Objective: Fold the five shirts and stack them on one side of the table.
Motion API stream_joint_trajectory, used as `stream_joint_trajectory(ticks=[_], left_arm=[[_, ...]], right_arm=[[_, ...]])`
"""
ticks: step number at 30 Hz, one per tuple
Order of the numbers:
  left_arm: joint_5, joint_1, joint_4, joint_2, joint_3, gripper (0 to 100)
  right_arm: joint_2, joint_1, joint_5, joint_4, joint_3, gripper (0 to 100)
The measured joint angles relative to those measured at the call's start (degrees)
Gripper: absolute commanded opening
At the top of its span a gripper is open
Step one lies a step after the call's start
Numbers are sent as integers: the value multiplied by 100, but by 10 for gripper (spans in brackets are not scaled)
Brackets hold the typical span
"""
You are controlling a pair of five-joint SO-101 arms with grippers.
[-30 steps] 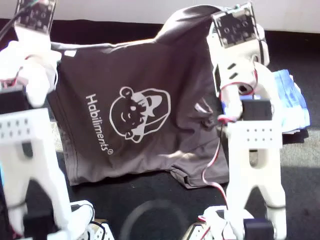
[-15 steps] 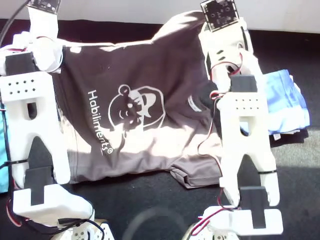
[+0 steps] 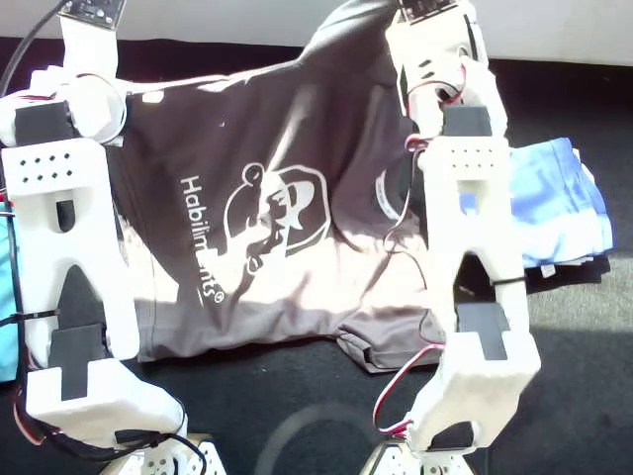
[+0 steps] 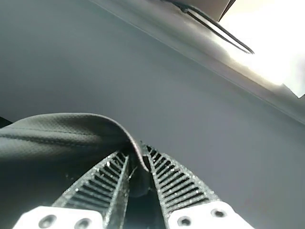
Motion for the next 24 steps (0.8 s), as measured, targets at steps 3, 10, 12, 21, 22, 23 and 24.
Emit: stream_joint_trajectory(ticks=[3, 10, 12, 21, 22, 23, 24], left_arm=[[229, -114, -167, 35, 0, 9], [431, -185, -800, 774, 0, 9], [440, -185, -923, 1134, 0, 9], [457, -185, -1240, 2488, 18, 9], [457, -185, -1240, 2558, 26, 9], [457, -185, -1222, 2620, 26, 9], [457, -185, -1169, 2655, 26, 9]], right_arm=[[343, 0, 0, 141, -9, 6], [1029, -88, 0, 580, -9, 6], [1213, -97, 0, 580, -9, 6], [2101, -158, 0, 853, -62, 6], [2163, -176, 0, 941, -62, 6], [2198, -202, 0, 1020, -62, 6], [2198, -220, -18, 1099, -62, 6]])
